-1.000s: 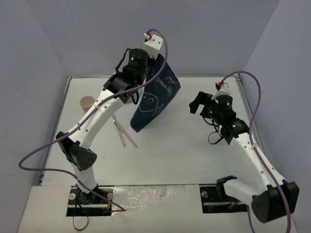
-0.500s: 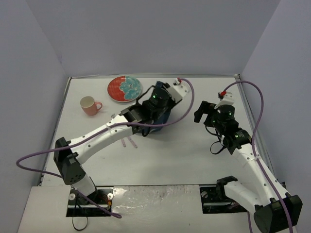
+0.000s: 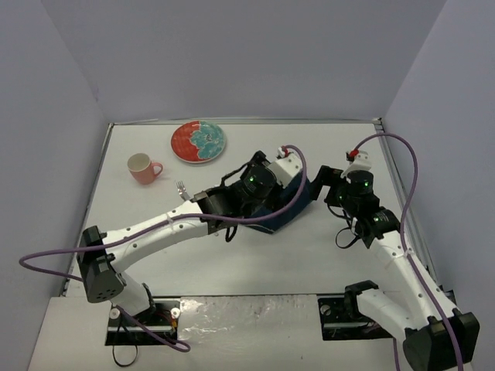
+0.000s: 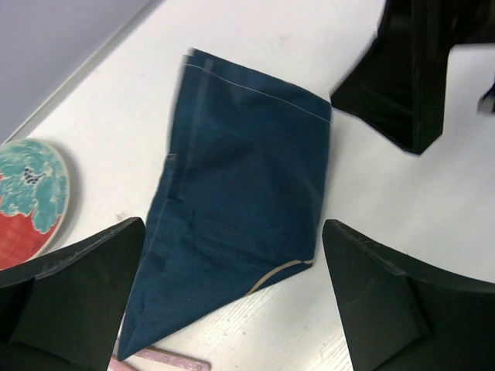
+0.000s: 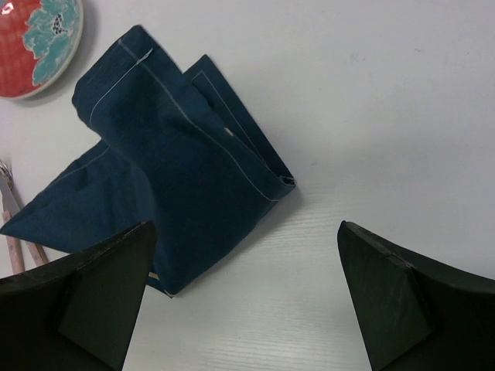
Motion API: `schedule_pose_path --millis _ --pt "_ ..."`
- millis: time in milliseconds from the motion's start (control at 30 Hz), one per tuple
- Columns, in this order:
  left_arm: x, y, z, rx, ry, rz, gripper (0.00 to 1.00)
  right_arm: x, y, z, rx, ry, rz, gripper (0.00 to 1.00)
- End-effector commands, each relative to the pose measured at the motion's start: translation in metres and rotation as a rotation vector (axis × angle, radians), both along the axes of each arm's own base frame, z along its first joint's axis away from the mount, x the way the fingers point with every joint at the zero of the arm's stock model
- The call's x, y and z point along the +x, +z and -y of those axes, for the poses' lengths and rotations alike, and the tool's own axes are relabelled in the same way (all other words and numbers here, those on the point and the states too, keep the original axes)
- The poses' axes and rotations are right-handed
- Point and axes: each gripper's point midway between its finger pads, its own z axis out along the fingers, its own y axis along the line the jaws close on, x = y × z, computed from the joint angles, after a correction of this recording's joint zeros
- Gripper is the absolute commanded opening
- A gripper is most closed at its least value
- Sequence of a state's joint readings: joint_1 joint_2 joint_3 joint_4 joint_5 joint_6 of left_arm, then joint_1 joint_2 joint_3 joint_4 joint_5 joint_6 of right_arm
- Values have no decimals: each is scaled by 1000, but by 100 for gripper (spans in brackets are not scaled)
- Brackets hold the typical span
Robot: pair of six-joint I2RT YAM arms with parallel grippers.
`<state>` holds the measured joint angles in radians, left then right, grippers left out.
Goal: Set the dinner table for one person
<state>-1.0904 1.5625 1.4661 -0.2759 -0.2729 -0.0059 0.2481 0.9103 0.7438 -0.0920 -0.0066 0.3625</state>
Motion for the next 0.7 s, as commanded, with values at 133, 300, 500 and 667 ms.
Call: schedule_pose_path --millis 133,300,500,667 --pt "40 20 -86 -229 314 -96 97 37 -6 -32 -11 123 -49 100" --pt "73 -45 -146 -269 520 -293 97 61 -8 -40 -40 126 -57 100" --pt "88 -91 -165 -267 589 -416 97 98 -6 -32 -35 28 -57 100" --pt "106 -116 -171 -272 637 -482 97 130 -34 -14 -71 -88 -125 100"
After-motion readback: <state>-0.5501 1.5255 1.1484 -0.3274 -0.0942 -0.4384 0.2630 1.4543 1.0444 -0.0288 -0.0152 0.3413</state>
